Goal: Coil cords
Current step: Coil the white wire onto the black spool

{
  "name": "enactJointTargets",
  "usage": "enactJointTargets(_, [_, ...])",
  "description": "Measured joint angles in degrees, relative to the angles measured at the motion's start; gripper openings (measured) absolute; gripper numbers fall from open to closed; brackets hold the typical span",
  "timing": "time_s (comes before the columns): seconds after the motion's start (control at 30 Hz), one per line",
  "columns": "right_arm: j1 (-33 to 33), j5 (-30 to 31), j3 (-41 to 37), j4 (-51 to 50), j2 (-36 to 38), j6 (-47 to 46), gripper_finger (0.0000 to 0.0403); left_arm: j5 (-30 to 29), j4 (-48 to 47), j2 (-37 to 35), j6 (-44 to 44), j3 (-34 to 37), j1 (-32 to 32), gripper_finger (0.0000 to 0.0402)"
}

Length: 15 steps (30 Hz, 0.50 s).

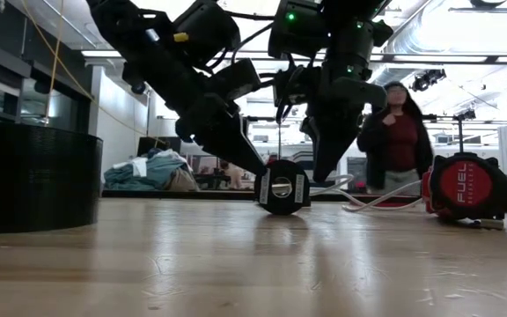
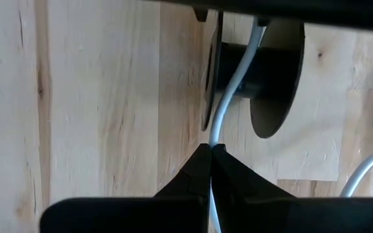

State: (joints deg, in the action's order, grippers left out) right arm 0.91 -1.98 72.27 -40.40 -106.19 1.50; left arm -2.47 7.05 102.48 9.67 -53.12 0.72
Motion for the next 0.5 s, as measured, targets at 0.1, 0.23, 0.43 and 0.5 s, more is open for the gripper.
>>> enactJointTargets(0.1, [0.0,0.0,0.0,0.1,0.0,0.0,0.0000,-4.0,0.4,0.0,0.0,0.0,0.6,0.0115])
enactJointTargets(0.23, [0.0,0.0,0.0,0.7,0.0,0.0,0.0000,-7.3,0.2,0.0,0.0,0.0,0.8,0.0115])
enactJointTargets(0.43, [0.0,-0.1,0.0,0.9,0.0,-0.5,0.0000,-6.8,0.2,0.0,0.5,0.0,0.9,0.0115])
enactJointTargets(0.5, [0.0,-0.2,0.0,0.9,0.0,-0.5,0.0000,-5.2,0.2,0.0,0.5,0.0,0.8,0.0115])
